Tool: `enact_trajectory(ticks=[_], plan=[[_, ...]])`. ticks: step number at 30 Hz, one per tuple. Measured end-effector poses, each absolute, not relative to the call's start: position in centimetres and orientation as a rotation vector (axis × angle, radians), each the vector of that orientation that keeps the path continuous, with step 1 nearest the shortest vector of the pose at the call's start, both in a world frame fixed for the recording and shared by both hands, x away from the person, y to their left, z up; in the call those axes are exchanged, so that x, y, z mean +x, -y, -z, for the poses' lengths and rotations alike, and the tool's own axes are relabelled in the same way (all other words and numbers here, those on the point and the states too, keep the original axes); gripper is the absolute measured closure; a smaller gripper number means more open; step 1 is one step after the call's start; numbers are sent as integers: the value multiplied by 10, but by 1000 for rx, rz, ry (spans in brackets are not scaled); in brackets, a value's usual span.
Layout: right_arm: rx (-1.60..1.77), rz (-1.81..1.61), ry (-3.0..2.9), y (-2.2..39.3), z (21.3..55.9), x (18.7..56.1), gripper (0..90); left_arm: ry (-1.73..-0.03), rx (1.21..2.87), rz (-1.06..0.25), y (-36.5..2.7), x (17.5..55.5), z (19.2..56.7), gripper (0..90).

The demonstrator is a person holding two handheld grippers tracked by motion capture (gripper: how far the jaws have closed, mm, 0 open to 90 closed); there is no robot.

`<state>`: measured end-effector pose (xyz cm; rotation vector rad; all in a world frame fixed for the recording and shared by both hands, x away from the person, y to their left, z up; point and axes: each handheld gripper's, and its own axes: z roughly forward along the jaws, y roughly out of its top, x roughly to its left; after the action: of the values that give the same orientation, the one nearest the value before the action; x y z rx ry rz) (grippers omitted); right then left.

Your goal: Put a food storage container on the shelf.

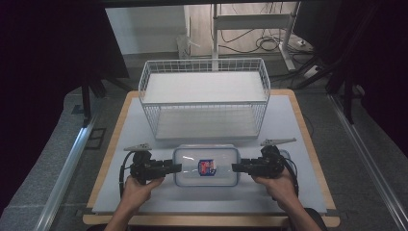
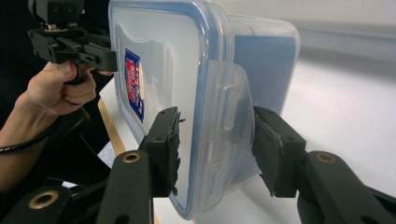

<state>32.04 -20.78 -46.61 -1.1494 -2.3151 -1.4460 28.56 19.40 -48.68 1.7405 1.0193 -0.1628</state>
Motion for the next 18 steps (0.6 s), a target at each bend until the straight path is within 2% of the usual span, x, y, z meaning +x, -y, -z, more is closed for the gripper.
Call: enact_trajectory(ticks=[18], plan=[[-1079, 1536, 2360, 201, 419, 343, 528, -981, 1714, 86, -201, 301, 443, 542]])
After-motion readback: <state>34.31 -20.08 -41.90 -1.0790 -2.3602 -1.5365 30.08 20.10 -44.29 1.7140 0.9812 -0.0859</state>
